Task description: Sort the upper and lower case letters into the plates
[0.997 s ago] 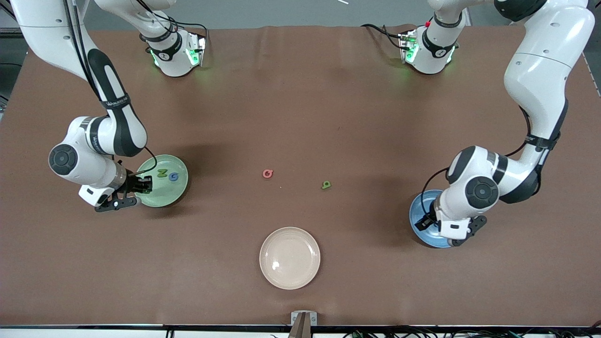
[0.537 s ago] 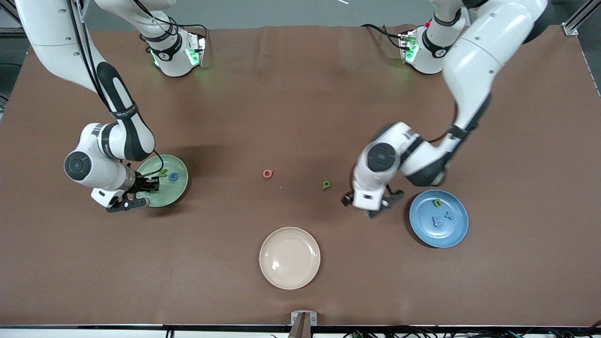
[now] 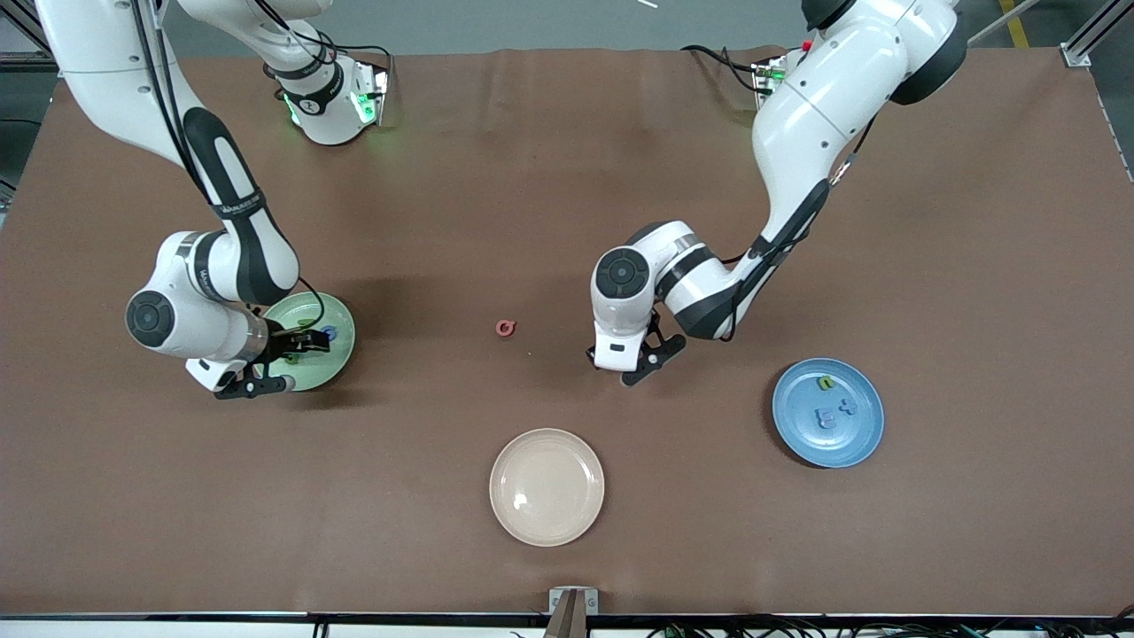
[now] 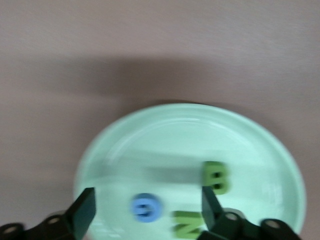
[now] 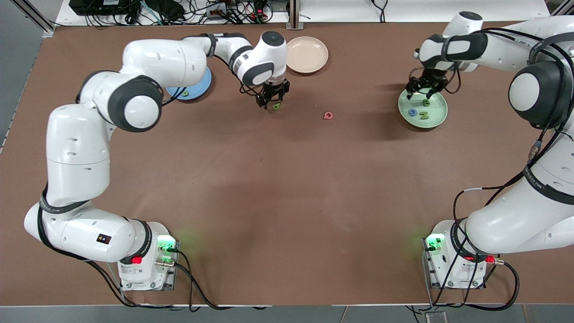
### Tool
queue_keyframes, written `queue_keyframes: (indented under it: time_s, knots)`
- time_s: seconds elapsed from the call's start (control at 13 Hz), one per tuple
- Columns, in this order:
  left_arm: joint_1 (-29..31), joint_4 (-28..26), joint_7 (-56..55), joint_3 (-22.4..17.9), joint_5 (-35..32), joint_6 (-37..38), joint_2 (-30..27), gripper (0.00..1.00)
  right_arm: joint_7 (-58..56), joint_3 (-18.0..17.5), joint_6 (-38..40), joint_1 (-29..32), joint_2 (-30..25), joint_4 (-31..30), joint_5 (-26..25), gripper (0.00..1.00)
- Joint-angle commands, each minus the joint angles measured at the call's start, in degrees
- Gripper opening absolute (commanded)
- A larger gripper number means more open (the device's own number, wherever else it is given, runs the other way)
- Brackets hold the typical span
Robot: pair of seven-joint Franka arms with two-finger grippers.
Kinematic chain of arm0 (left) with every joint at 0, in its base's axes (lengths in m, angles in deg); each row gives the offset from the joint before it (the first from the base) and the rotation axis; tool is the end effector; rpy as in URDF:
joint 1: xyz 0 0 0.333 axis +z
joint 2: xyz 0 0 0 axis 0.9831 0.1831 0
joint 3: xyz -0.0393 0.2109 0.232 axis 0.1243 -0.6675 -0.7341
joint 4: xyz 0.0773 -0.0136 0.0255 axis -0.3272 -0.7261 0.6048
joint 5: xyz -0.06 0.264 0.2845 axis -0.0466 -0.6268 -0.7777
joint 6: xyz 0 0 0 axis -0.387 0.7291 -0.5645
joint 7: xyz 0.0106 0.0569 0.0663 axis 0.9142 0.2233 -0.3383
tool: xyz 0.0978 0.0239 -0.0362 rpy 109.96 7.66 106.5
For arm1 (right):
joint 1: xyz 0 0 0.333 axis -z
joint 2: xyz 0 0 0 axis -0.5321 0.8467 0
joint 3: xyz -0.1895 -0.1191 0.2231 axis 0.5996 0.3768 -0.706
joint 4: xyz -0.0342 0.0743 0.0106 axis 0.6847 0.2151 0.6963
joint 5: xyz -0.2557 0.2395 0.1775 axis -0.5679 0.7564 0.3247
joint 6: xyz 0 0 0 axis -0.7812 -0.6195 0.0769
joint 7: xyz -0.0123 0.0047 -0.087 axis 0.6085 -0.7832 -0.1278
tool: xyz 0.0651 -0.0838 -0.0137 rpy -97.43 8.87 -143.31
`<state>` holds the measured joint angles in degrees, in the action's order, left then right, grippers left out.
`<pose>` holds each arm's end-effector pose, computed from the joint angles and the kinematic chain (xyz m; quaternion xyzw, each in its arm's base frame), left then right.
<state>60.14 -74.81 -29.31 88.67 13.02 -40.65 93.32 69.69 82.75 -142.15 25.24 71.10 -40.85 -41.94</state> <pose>0.5450 -0.4482 0.1751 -0.9525 -0.3019 -0.0098 0.0378 0.5887 0.0424 0.2181 -0.9947 -0.0307 0.0827 0.0519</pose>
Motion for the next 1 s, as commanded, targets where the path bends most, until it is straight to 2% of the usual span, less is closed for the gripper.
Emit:
queue_keyframes:
  time_s: [0.0, 0.15, 0.38, 0.54, 0.92]
  knots:
    - [-1.9, 2.0, -2.6, -1.2, 0.9, 0.2, 1.4, 0.73, 11.7, 0.0, -0.3, -6.8, -1.3, 0.2, 1.6, 1.00]
    - [-1.8, 2.1, -2.7, -1.2, 0.9, 0.1, 1.4, 0.73, 20.1, 0.0, -3.8, -12.1, -1.1, 0.1, 3.2, 1.00]
    - [-1.3, 1.9, -2.7, -1.2, 2.6, 0.1, 1.3, 0.64, 36.4, 0.1, -8.9, -19.3, 0.4, 0.2, 3.1, 1.00]
    - [-1.1, 1.7, -2.8, -1.2, 4.8, 0.1, 0.6, 0.61, 44.6, 0.1, -11.1, -22.1, 1.8, 0.2, 3.1, 1.00]
    - [0.4, 0.7, -1.7, -0.9, 4.8, 0.0, 0.4, 0.45, 64.6, 0.3, -14.9, -28.2, 4.1, 1.5, 2.5, 1.00]
